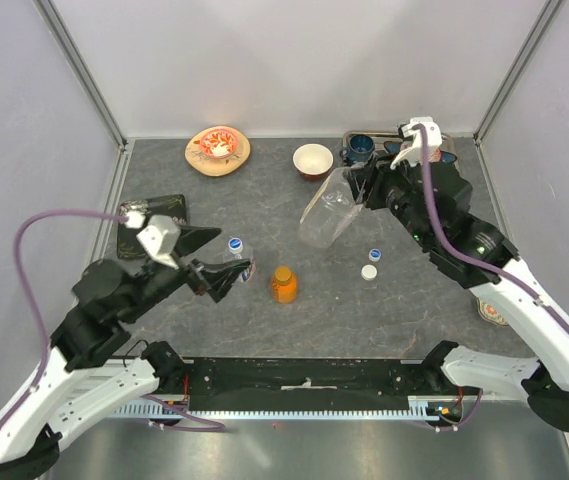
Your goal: Unscrew the bottle caps
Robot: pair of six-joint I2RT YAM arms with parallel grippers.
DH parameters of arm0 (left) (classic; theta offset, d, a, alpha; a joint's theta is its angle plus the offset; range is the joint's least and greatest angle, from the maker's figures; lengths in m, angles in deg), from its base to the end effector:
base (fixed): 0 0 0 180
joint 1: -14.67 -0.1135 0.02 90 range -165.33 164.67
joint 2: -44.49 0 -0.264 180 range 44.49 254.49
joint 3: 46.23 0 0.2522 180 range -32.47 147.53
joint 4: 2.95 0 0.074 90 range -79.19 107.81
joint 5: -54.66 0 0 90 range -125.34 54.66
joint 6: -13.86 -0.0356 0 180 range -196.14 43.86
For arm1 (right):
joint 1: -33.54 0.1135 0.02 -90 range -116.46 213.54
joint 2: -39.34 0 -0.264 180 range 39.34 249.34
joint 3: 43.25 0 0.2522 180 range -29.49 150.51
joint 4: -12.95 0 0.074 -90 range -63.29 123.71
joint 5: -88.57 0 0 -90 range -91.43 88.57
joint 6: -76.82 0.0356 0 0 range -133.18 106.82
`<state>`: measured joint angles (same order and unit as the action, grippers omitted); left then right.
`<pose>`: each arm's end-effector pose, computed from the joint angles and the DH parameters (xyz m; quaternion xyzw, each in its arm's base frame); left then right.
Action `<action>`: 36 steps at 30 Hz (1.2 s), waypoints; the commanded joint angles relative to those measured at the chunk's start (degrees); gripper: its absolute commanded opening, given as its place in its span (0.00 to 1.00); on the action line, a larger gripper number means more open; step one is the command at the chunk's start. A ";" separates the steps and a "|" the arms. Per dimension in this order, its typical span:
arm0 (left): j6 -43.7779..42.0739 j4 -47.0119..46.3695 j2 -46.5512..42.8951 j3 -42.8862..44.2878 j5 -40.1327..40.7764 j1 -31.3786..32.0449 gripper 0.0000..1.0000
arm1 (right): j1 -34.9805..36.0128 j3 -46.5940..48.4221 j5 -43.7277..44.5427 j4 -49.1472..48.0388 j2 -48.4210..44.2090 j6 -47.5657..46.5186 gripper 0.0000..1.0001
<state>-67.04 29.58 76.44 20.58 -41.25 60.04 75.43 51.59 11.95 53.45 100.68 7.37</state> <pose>0.0763 -0.0825 0.4018 0.2506 0.6457 -0.3614 0.6242 0.1630 0.1351 0.4711 -0.0619 0.7453 0.2665 0.6080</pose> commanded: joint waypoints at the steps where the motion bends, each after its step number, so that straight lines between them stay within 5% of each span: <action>1: -0.23 -1.45 -7.75 -3.13 6.70 -0.10 0.99 | 0.03 -5.29 26.92 -10.11 3.33 -7.27 0.00; 12: 2.85 2.50 -12.08 -4.89 6.79 -0.10 0.99 | -5.67 -5.67 39.69 -21.90 19.95 -10.46 0.00; 36: 4.52 1.89 -12.70 -9.46 6.18 -0.10 0.99 | -13.68 -10.76 35.83 -24.11 30.15 -2.54 0.00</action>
<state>-64.37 33.05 63.26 11.62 -35.42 60.04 62.34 41.49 47.67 31.49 130.01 3.16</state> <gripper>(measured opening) 0.993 0.491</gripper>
